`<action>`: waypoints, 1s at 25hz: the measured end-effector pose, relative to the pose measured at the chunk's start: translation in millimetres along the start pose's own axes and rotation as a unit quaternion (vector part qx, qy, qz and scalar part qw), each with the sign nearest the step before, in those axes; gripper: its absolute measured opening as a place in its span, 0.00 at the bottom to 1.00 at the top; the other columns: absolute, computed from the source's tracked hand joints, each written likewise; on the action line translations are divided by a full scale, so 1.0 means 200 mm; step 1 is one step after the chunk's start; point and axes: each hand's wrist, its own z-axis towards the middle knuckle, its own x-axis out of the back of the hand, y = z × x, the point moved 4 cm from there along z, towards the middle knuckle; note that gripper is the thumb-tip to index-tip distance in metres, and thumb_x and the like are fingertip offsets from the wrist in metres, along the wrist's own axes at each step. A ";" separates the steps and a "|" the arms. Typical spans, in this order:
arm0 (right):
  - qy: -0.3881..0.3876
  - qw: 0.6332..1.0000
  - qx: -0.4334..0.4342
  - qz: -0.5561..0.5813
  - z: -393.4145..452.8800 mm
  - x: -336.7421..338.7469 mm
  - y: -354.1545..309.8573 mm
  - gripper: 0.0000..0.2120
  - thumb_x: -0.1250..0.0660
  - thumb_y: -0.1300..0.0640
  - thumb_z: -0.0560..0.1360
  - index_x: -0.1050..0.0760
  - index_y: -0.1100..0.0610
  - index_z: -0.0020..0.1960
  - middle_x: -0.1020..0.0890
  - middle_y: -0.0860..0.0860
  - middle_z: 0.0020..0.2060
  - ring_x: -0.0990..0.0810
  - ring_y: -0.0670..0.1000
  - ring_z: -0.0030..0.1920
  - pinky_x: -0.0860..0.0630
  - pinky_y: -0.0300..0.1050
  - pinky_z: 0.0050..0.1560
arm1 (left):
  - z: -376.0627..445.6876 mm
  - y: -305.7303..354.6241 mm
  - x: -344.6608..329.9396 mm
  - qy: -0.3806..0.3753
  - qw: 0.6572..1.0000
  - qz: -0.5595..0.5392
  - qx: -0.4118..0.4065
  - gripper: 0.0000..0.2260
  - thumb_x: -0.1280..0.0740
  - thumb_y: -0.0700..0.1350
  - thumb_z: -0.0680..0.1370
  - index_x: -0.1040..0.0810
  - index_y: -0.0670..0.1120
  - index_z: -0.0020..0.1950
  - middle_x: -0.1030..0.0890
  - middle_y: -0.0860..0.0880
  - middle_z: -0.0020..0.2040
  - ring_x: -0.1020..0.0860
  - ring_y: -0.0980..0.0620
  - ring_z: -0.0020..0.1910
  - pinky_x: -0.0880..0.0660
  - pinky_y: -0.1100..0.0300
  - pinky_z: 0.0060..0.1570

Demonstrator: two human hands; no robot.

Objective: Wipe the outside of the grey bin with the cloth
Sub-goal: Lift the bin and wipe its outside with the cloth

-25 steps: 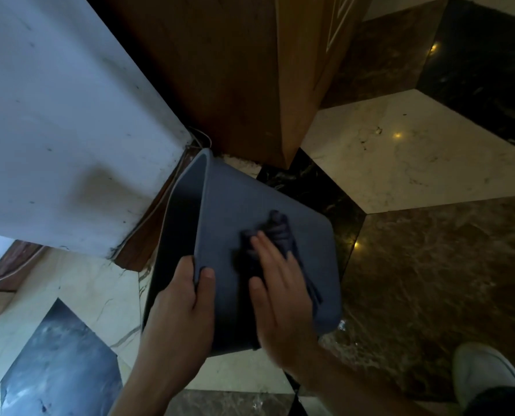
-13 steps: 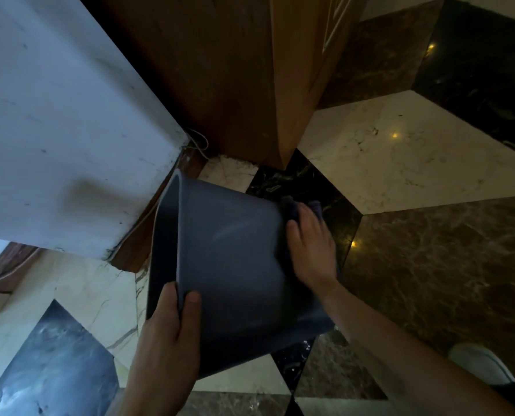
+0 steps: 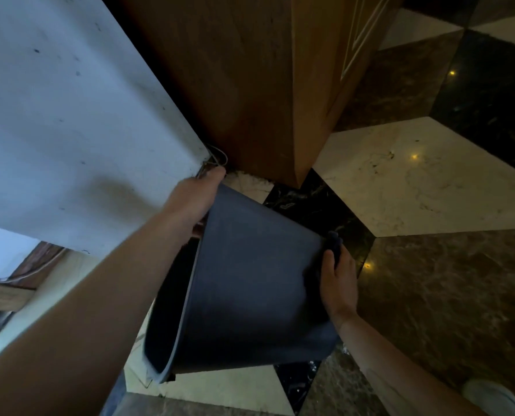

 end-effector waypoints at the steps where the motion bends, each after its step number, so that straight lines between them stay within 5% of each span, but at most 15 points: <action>1: -0.002 1.000 0.000 -0.001 -0.01 0.00 0.00 0.25 0.48 0.48 0.84 0.41 0.53 0.79 0.35 0.55 0.77 0.35 0.54 0.75 0.38 0.46 0.68 | 0.07 0.04 -0.02 -0.003 0.999 -0.016 0.033 0.25 0.39 0.67 0.71 0.23 0.47 0.53 0.20 0.47 0.46 0.21 0.47 0.42 0.27 0.58 0.32; 3: -0.003 1.000 0.004 -0.003 0.00 0.01 0.00 0.24 0.48 0.49 0.84 0.41 0.54 0.79 0.35 0.55 0.76 0.35 0.55 0.75 0.37 0.47 0.68 | 0.18 0.08 -0.05 0.014 0.998 -0.014 0.056 0.22 0.37 0.61 0.74 0.25 0.44 0.57 0.20 0.45 0.50 0.22 0.45 0.44 0.25 0.56 0.32; 5: 0.001 1.000 0.006 0.007 -0.01 0.00 0.00 0.24 0.47 0.50 0.84 0.40 0.53 0.78 0.33 0.55 0.75 0.33 0.55 0.74 0.36 0.47 0.66 | 0.25 0.08 -0.07 0.043 0.997 0.044 0.039 0.18 0.38 0.49 0.77 0.25 0.39 0.61 0.21 0.40 0.57 0.21 0.42 0.51 0.21 0.51 0.44; 7: 0.001 0.999 -0.008 0.044 -0.02 0.02 0.02 0.22 0.46 0.51 0.84 0.38 0.53 0.77 0.30 0.55 0.73 0.31 0.56 0.72 0.35 0.48 0.68 | 0.24 0.09 -0.10 0.058 0.991 0.122 0.012 0.14 0.41 0.42 0.79 0.25 0.34 0.59 0.22 0.38 0.57 0.22 0.40 0.55 0.26 0.57 0.47; 11: 0.000 0.953 -0.157 0.260 0.00 0.04 0.10 0.19 0.45 0.49 0.84 0.32 0.49 0.73 0.25 0.55 0.67 0.27 0.58 0.68 0.33 0.60 0.71 | 0.11 0.13 -0.03 0.078 0.971 0.214 -0.066 0.16 0.42 0.44 0.81 0.31 0.41 0.33 0.28 0.45 0.36 0.30 0.50 0.32 0.36 0.58 0.28; 13: -0.014 0.930 -0.160 0.331 0.03 0.07 0.06 0.17 0.45 0.49 0.83 0.27 0.51 0.68 0.22 0.54 0.63 0.25 0.57 0.64 0.29 0.58 0.67 | -0.02 0.15 0.06 0.105 0.948 0.248 -0.171 0.21 0.43 0.47 0.81 0.37 0.44 0.29 0.34 0.47 0.28 0.35 0.50 0.26 0.42 0.56 0.25; 15: -0.025 0.930 -0.140 0.340 0.04 0.08 -0.01 0.13 0.44 0.50 0.83 0.24 0.51 0.61 0.20 0.51 0.54 0.23 0.55 0.60 0.26 0.50 0.55 | -0.16 0.15 0.13 0.105 0.920 0.250 -0.282 0.20 0.44 0.48 0.82 0.38 0.46 0.30 0.34 0.48 0.27 0.35 0.50 0.25 0.42 0.56 0.25; 18: -0.034 0.948 -0.118 0.294 0.00 0.07 -0.08 0.12 0.44 0.50 0.82 0.25 0.46 0.62 0.20 0.48 0.53 0.21 0.51 0.55 0.27 0.46 0.47 | -0.32 0.03 0.17 0.076 0.909 0.237 -0.335 0.15 0.45 0.49 0.82 0.36 0.50 0.35 0.32 0.49 0.27 0.33 0.50 0.24 0.39 0.58 0.24; 22: -0.037 0.968 -0.075 0.236 -0.07 0.06 -0.10 0.16 0.44 0.49 0.83 0.30 0.44 0.69 0.22 0.51 0.61 0.23 0.54 0.60 0.26 0.58 0.63 | -0.35 -0.18 0.23 0.075 0.937 0.201 -0.276 0.09 0.47 0.52 0.76 0.33 0.49 0.40 0.27 0.45 0.30 0.30 0.48 0.26 0.37 0.58 0.26; 25: -0.042 0.979 -0.032 0.196 -0.08 0.06 -0.13 0.17 0.45 0.50 0.84 0.31 0.47 0.71 0.22 0.53 0.62 0.23 0.56 0.61 0.27 0.60 0.65 | -0.31 -0.22 0.24 0.073 0.956 0.152 -0.240 0.12 0.46 0.51 0.75 0.30 0.54 0.55 0.21 0.45 0.41 0.23 0.46 0.36 0.29 0.54 0.31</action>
